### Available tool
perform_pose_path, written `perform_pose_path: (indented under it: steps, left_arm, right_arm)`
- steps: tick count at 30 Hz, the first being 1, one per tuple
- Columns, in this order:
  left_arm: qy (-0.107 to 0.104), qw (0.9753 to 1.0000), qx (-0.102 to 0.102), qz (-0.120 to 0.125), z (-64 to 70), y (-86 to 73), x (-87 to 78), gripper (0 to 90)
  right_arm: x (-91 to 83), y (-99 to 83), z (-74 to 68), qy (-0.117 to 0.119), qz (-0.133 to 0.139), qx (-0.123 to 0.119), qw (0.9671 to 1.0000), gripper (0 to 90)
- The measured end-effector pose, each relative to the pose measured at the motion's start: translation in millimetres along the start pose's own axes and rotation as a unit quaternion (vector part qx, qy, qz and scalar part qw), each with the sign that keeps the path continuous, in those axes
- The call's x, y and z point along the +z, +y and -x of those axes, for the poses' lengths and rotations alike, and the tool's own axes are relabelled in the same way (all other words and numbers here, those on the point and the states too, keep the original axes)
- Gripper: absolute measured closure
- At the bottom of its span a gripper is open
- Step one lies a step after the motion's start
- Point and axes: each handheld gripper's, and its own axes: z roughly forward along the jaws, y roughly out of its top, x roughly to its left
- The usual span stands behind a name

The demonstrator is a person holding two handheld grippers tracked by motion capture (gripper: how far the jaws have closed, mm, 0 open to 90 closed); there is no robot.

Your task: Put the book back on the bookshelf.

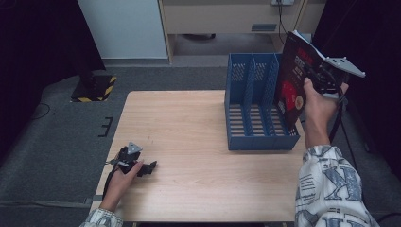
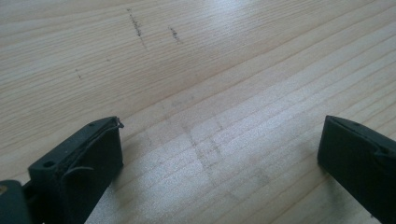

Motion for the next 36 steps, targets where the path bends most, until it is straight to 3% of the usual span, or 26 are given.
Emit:
perform_pose_path:
  steps: [14, 36]
  left_arm:
    - [-0.001, 1.0, -0.001, 0.0, 0.1, 0.1, 0.2, 0.0]
    - [-0.001, 1.0, 0.002, -0.002, -0.4, 0.8, 0.5, 0.0]
  right_arm:
    - [7.7, -15.4, -6.5, -0.004, 0.004, -0.017, 0.9998, 87.0]
    - [17.7, -51.0, -3.2, -0.003, 0.018, -0.003, 0.9998, 87.0]
